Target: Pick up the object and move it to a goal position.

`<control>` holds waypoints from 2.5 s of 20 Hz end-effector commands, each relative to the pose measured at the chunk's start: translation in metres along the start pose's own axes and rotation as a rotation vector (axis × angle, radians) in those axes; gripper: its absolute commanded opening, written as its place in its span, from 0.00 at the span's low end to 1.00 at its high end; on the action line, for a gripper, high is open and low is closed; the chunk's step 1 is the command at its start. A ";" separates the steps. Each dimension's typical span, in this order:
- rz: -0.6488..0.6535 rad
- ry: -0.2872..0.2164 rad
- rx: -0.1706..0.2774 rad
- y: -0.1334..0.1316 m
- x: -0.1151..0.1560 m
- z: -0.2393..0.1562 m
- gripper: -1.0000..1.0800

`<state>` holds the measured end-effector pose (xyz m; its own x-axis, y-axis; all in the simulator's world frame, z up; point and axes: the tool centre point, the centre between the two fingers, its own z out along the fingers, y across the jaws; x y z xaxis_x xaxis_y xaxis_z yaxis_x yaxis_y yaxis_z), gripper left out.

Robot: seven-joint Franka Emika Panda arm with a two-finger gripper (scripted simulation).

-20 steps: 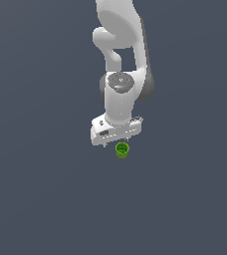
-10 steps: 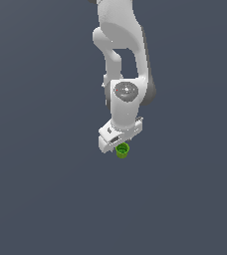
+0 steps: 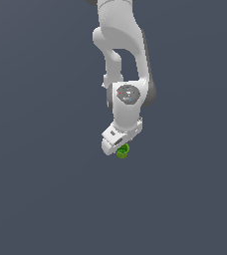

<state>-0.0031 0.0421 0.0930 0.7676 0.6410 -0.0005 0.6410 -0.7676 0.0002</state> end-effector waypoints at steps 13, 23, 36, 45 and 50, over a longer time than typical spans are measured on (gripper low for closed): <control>-0.005 0.000 0.000 -0.001 -0.001 0.043 0.96; -0.005 0.000 0.000 -0.001 0.000 0.050 0.00; -0.004 0.001 -0.001 -0.004 -0.001 0.039 0.00; -0.005 0.000 -0.002 -0.024 -0.006 -0.010 0.00; -0.006 -0.001 -0.002 -0.042 -0.009 -0.054 0.00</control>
<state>-0.0330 0.0648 0.1319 0.7644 0.6448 -0.0029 0.6448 -0.7644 0.0005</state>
